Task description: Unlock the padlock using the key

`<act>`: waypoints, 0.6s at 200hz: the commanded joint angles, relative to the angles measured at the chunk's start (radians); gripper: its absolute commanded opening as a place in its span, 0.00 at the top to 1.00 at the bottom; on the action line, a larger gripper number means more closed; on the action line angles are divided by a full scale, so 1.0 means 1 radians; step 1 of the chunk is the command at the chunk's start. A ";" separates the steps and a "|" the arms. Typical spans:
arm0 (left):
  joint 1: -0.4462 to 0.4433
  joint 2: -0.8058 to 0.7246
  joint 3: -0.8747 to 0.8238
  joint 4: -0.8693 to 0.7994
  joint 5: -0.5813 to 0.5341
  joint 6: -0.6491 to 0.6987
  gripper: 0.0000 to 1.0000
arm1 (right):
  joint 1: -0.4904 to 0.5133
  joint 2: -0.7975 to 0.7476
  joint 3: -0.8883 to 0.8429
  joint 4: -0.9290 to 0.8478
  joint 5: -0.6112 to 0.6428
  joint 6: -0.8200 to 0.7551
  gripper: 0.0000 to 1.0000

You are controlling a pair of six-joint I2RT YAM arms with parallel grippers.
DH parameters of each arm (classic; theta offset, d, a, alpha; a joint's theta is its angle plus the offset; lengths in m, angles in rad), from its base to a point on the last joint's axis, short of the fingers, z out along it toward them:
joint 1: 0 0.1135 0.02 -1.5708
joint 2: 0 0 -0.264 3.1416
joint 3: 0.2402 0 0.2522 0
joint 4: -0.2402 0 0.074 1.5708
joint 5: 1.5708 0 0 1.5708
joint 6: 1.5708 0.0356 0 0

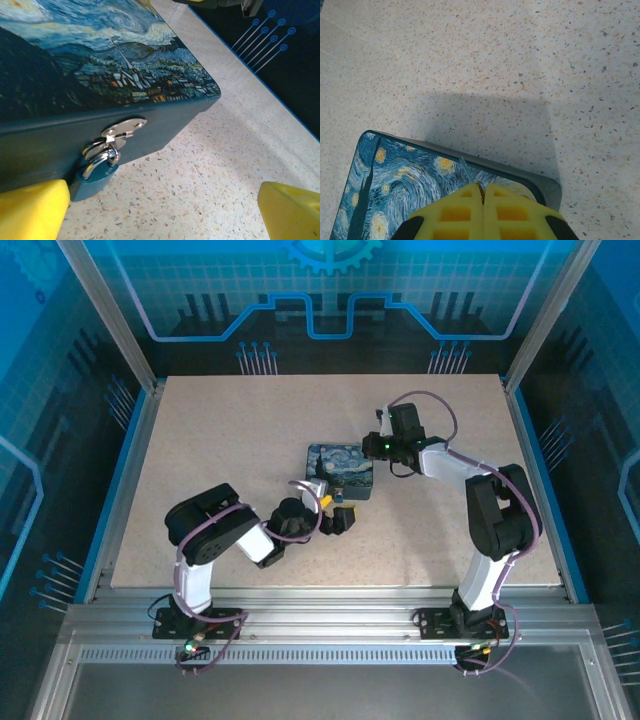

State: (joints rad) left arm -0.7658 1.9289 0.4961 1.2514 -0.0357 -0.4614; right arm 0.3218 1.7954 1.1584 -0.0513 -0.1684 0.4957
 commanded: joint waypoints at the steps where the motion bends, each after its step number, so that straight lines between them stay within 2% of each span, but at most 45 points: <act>1: -0.022 -0.046 0.008 -0.091 -0.075 0.079 0.02 | 0.010 -0.026 0.014 -0.021 0.002 -0.017 1.00; 32: -0.040 -0.019 0.051 -0.117 -0.094 0.122 0.01 | 0.011 -0.023 0.006 -0.004 -0.007 -0.006 1.00; 120: -0.044 0.111 0.131 0.008 0.079 0.119 0.02 | 0.032 0.007 0.002 0.006 -0.020 -0.002 1.00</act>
State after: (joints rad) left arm -0.8017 2.0106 0.6102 1.1954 -0.0284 -0.3626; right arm 0.3386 1.7954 1.1584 -0.0521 -0.1707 0.4961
